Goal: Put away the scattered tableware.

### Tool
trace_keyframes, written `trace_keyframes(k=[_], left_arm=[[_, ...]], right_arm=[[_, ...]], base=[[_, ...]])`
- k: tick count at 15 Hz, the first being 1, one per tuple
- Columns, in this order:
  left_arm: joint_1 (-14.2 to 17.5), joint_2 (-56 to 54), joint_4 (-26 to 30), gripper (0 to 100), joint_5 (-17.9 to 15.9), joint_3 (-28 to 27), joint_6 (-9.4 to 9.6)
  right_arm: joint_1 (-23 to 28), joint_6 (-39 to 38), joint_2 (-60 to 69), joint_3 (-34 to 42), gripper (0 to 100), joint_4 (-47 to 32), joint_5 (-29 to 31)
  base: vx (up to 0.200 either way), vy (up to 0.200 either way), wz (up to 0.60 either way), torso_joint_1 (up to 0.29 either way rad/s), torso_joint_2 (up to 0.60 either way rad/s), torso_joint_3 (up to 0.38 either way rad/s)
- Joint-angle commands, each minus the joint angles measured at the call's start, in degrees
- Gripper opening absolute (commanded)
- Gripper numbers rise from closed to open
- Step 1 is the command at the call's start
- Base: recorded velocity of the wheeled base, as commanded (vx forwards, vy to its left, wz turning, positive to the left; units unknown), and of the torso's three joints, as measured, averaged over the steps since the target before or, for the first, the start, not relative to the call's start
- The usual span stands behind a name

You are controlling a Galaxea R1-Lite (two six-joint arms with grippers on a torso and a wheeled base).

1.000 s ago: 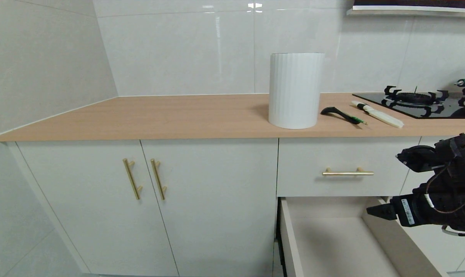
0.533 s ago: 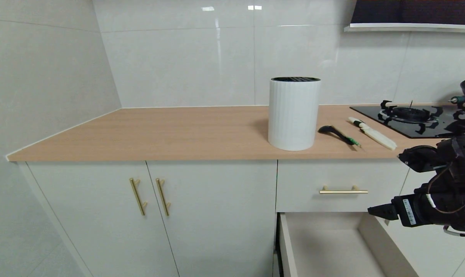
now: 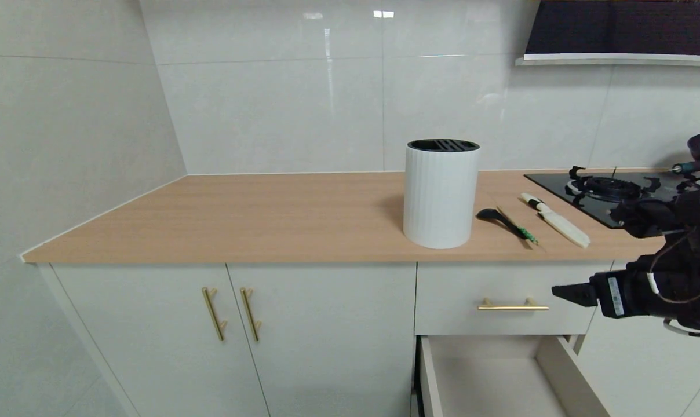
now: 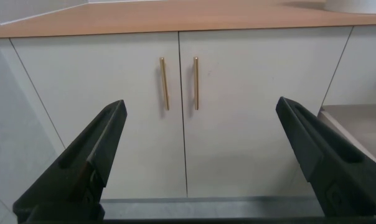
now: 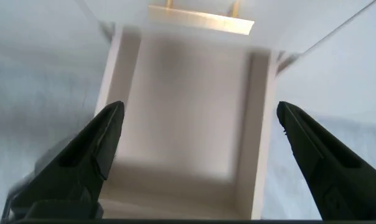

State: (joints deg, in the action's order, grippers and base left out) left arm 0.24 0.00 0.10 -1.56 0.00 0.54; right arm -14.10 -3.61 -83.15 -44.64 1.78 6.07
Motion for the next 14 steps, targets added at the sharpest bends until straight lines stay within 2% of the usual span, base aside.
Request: trace_keyframes(k=[1,4,7,14], left_arm=[[0.0,0.0,0.0,100,0.0,0.0,-0.01],[0.0,0.0,0.0,100,0.0,0.0,-0.01],[0.0,0.0,0.0,100,0.0,0.0,-0.01],[0.0,0.0,0.0,100,0.0,0.0,-0.01]], right_arm=[[0.7,0.0,-1.0,-6.0,100,0.9,0.0],[1.6,-0.3,-8.8,-22.2,100,-9.4,-0.4],[1.8,-0.4,-17.4,-31.9,100,-15.1,-0.4],[4.1,-5.9,-29.3,-38.8,100,-15.0,-1.5]], base=[[0.0,0.0,0.0,0.0,0.0,0.0],[0.0,0.0,0.0,0.0,0.0,0.0],[0.0,0.0,0.0,0.0,0.0,0.0],[0.0,0.0,0.0,0.0,0.0,0.0]])
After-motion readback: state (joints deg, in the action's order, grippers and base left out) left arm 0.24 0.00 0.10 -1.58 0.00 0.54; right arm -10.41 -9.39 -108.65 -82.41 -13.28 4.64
